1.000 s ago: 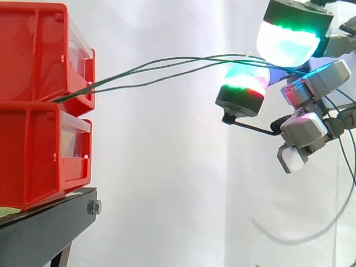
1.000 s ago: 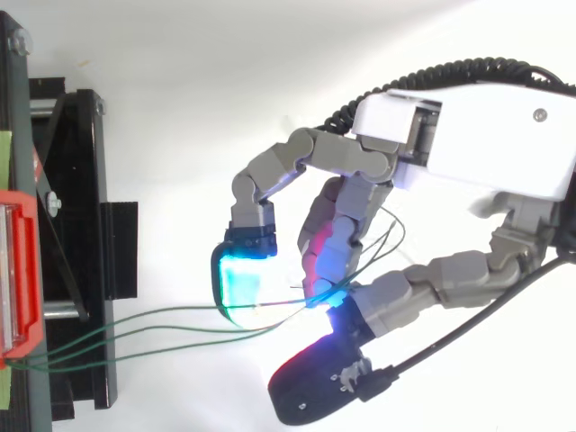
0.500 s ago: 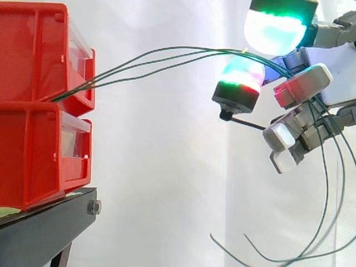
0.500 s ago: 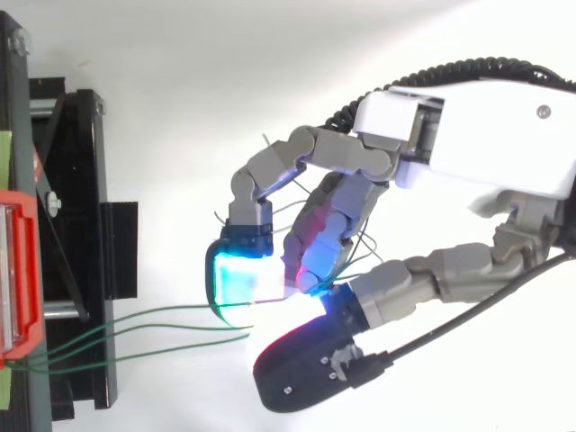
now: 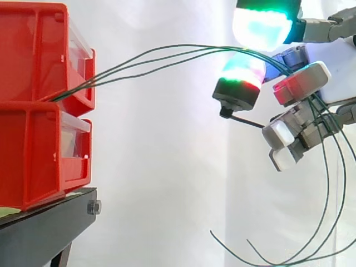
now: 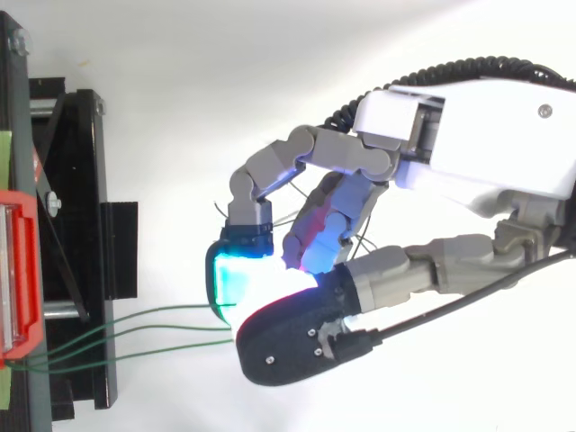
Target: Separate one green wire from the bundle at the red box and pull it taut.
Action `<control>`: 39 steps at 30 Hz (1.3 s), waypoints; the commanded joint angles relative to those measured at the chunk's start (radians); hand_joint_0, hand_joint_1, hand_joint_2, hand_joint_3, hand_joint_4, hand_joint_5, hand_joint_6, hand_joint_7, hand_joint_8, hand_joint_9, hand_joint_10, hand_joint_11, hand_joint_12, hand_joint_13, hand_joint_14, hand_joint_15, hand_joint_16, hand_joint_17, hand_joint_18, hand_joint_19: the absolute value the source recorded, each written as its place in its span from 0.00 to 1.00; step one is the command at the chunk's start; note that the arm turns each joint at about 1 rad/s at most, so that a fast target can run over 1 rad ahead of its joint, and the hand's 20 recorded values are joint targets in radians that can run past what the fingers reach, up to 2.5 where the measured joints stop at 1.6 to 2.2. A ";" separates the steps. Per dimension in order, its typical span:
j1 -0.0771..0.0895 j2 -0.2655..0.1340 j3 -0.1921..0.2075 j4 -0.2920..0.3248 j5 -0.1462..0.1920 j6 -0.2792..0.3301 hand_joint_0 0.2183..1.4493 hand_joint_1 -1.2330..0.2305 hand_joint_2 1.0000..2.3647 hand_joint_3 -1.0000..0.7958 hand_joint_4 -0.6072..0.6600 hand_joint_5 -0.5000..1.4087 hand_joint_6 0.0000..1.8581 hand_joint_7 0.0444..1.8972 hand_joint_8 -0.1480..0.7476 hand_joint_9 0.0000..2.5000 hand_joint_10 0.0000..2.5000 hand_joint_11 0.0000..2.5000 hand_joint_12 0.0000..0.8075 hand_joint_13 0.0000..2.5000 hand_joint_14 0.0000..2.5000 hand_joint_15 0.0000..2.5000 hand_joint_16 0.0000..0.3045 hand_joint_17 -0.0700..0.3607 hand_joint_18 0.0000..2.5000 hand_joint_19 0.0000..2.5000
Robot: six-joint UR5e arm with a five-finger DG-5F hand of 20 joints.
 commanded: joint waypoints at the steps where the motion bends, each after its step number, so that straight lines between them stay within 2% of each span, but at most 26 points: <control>1: 0.000 0.000 0.000 0.000 0.000 0.000 0.31 0.42 0.01 0.36 0.54 0.20 0.45 0.55 0.45 0.53 0.01 0.44 0.44 0.34 0.01 0.25 0.16 0.41 0.25 0.26; 7: 0.000 0.000 0.000 0.001 0.000 0.000 0.31 0.37 0.01 0.46 0.51 0.21 0.47 0.57 0.49 0.54 0.01 0.43 0.48 0.36 0.01 0.25 0.18 0.44 0.28 0.25; 11: 0.000 0.000 0.000 0.001 0.000 -0.002 0.32 0.36 0.01 0.48 0.47 0.21 0.48 0.56 0.49 0.55 0.01 0.42 0.49 0.37 0.01 0.25 0.18 0.45 0.29 0.24; 17: 0.000 0.000 0.000 0.001 0.000 -0.003 0.32 0.35 0.01 0.49 0.44 0.22 0.47 0.56 0.45 0.50 0.01 0.31 0.46 0.34 0.01 0.21 0.18 0.45 0.30 0.22; 21: 0.000 0.000 0.000 0.000 0.000 -0.003 0.32 0.34 0.01 0.48 0.42 0.22 0.47 0.56 0.43 0.34 0.00 0.11 0.42 0.24 0.00 0.10 0.16 0.42 0.24 0.17; 25: 0.002 0.000 0.000 0.003 0.003 -0.005 0.32 0.32 0.01 0.47 0.39 0.22 0.45 0.57 0.39 0.25 0.00 0.01 0.41 0.17 0.00 0.05 0.15 0.41 0.17 0.12; 31: 0.003 0.000 0.000 0.003 0.005 -0.006 0.32 0.31 0.01 0.47 0.37 0.22 0.44 0.57 0.35 0.20 0.00 0.00 0.38 0.11 0.00 0.01 0.15 0.40 0.08 0.06; 39: 0.003 0.000 -0.012 0.004 0.002 -0.014 0.32 0.30 0.01 0.46 0.39 0.22 0.43 0.60 0.34 0.17 0.00 0.00 0.37 0.09 0.00 0.01 0.14 0.38 0.04 0.06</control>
